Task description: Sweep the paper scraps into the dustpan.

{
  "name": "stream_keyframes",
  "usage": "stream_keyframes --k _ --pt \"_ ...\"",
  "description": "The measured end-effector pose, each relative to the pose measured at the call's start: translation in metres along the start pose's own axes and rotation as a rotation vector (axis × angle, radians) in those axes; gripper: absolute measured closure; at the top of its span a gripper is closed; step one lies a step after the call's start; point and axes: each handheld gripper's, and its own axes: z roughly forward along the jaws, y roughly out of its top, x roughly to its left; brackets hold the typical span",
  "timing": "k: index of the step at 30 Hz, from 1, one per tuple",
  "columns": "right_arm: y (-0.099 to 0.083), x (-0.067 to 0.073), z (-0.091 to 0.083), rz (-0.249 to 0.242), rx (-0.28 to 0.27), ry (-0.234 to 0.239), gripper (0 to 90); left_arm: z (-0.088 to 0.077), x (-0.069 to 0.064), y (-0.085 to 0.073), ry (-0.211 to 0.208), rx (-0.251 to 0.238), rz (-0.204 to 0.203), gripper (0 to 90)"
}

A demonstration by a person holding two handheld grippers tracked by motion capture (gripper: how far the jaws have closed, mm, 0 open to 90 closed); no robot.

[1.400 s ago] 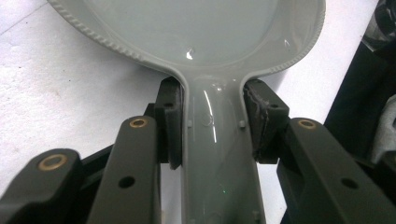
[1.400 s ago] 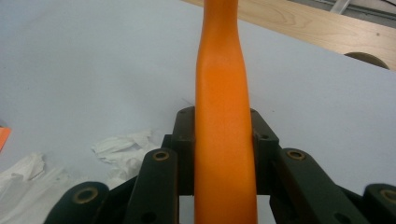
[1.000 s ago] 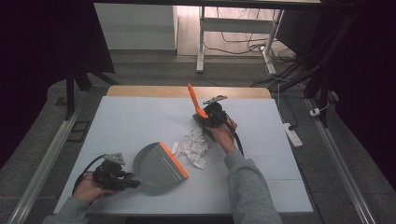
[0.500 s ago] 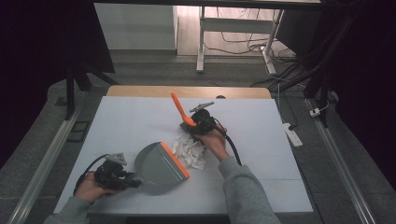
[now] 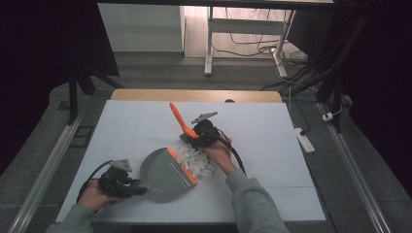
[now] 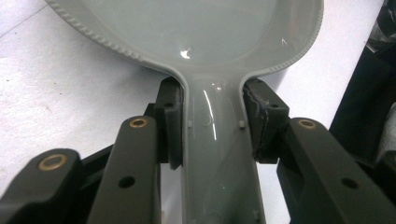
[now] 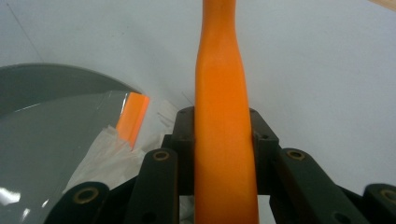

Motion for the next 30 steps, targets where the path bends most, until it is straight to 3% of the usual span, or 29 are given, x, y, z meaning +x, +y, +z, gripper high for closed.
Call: stream_keyframes --k 3,10,18,24,28,30 --pt "0.0 0.004 0.0 -0.003 -0.002 0.025 70.3 0.0 0.0 0.0 0.001 0.0 0.0 61.1" --pt "0.002 0.021 0.004 -0.063 0.016 0.044 70.3 0.0 0.0 0.0 0.002 0.0 0.0 61.1" --pt "0.0 0.034 0.003 -0.085 0.01 0.08 70.3 0.0 0.0 0.0 0.002 0.0 -0.002 61.1" --pt "-0.002 0.048 0.001 -0.147 0.015 0.129 70.3 0.0 0.0 0.0 0.003 0.0 -0.002 61.1" --pt "0.0 0.056 -0.004 -0.178 -0.009 0.156 70.3 0.0 0.0 0.0 0.003 0.0 -0.003 61.1" --pt "0.003 0.056 -0.011 -0.182 -0.05 0.151 70.3 0.0 -0.001 0.0 0.004 0.0 -0.003 61.1"
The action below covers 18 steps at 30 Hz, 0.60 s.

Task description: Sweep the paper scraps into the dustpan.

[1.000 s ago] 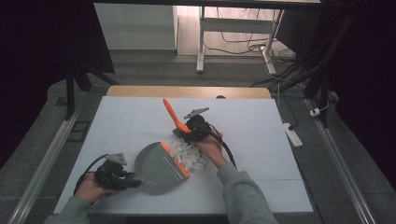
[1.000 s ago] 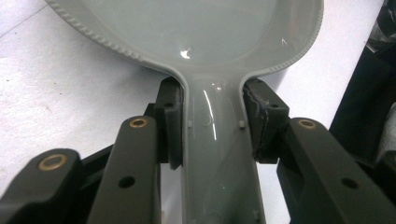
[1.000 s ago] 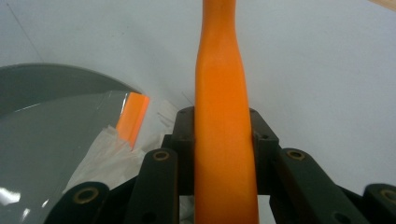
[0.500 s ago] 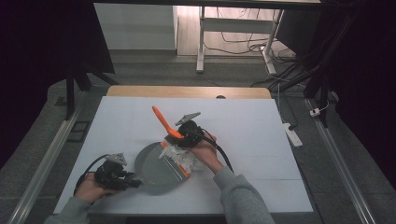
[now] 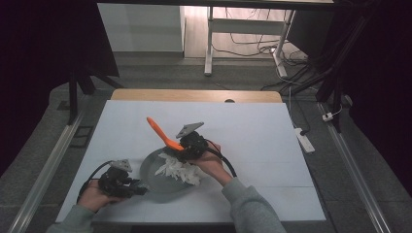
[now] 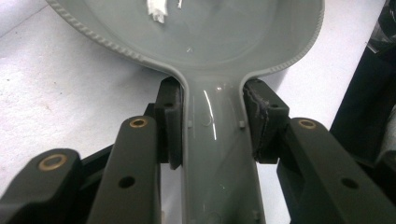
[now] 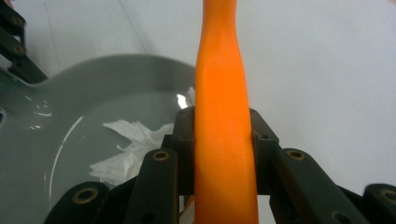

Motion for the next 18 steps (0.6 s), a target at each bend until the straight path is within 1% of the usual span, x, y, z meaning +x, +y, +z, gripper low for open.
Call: stream_keyframes --k 1,6,8,10,13,18 --pt "0.0 0.0 0.0 0.0 0.0 0.0 70.3 0.0 0.0 0.0 0.0 0.0 0.0 61.1" --pt "0.002 -0.009 -0.019 0.049 -0.079 -0.032 70.3 0.0 0.0 0.0 0.0 -0.002 0.0 61.1" --pt "0.002 -0.014 -0.027 0.064 -0.107 -0.052 70.3 0.0 0.0 0.0 0.0 -0.001 0.0 61.1" --pt "0.001 -0.019 -0.034 0.081 -0.123 -0.077 70.3 0.0 0.0 0.0 0.001 -0.002 0.0 61.1" --pt "-0.002 -0.025 -0.043 0.106 -0.134 -0.109 70.3 0.0 0.0 0.0 0.002 0.001 0.0 61.1" --pt "-0.01 -0.03 -0.052 0.148 -0.133 -0.146 70.3 0.0 -0.001 0.0 0.001 0.0 0.001 61.1"
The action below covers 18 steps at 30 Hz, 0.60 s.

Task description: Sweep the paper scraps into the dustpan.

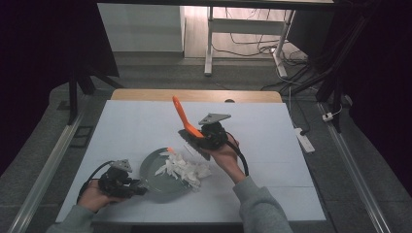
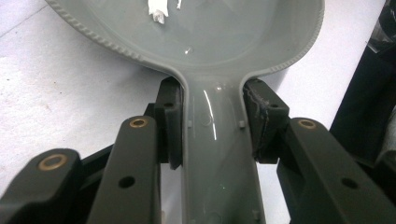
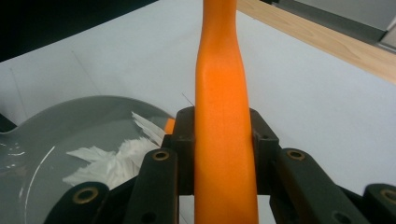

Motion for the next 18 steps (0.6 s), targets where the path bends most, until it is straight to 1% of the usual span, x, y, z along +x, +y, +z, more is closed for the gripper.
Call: stream_keyframes --k 3,5,7,11,15,18 --pt "-0.009 -0.003 -0.007 0.024 0.004 -0.014 70.3 0.0 0.0 0.0 -0.001 0.001 -0.001 61.1" --pt "-0.016 -0.005 -0.013 0.055 0.01 -0.028 70.2 0.0 0.0 0.0 0.0 0.001 -0.001 61.1" --pt "-0.024 -0.007 -0.018 0.072 0.016 -0.041 70.3 0.0 0.0 0.0 -0.001 0.002 -0.001 61.1" --pt "-0.039 -0.009 -0.027 0.109 0.039 -0.079 70.2 -0.001 -0.001 -0.001 0.0 0.001 -0.003 61.1" --pt "-0.052 -0.01 -0.032 0.134 0.05 -0.098 70.3 -0.001 -0.001 -0.001 0.002 0.001 -0.002 61.1" --pt "-0.058 -0.013 -0.032 0.151 0.066 -0.112 70.3 -0.001 -0.001 -0.001 0.003 0.003 -0.001 61.1"
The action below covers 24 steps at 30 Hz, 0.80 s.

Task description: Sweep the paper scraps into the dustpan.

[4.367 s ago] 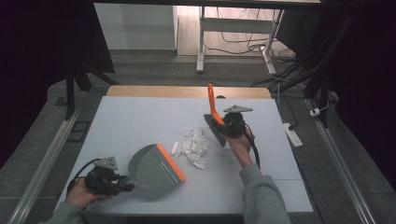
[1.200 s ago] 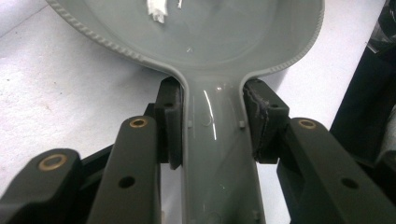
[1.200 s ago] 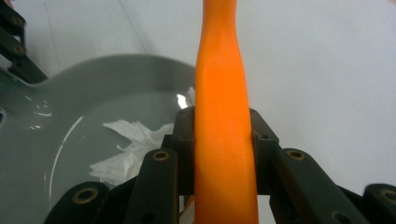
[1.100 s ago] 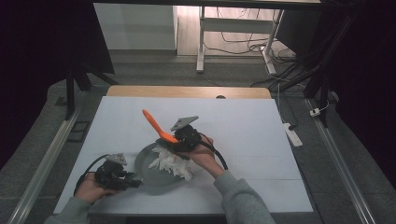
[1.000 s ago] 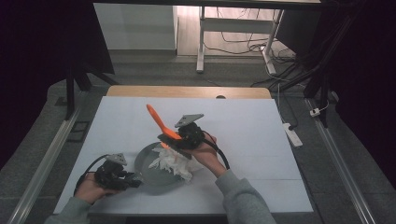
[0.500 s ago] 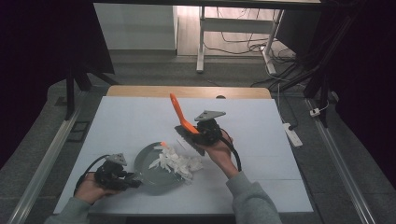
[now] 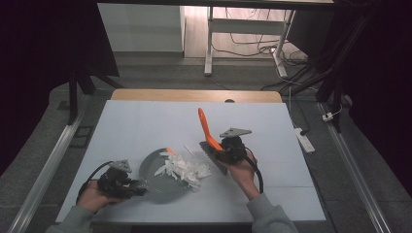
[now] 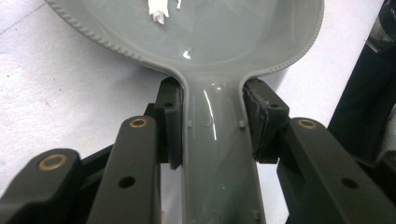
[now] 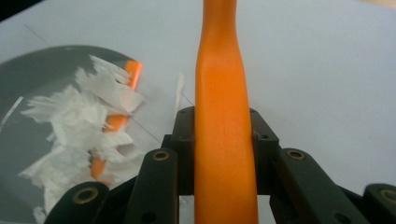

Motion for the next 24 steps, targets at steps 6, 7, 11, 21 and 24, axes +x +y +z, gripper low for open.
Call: stream_keyframes --k 6,7,11,21,24 --pt "-0.003 -0.003 0.003 0.021 0.018 -0.025 70.3 0.0 -0.001 0.0 0.0 -0.001 -0.004 61.1" --pt "-0.003 -0.003 0.004 0.026 0.019 -0.025 70.3 0.0 -0.001 0.0 0.001 -0.001 -0.003 61.1" --pt "-0.005 -0.002 0.006 0.032 0.026 -0.025 70.3 0.0 -0.002 0.0 0.002 0.002 0.0 61.1" --pt "-0.003 0.015 0.018 0.021 0.046 -0.008 70.3 0.0 -0.003 0.0 0.003 0.007 0.0 61.1" --pt "-0.002 0.025 0.023 0.007 0.055 -0.008 70.3 0.0 -0.004 0.0 0.003 0.008 0.002 61.1"
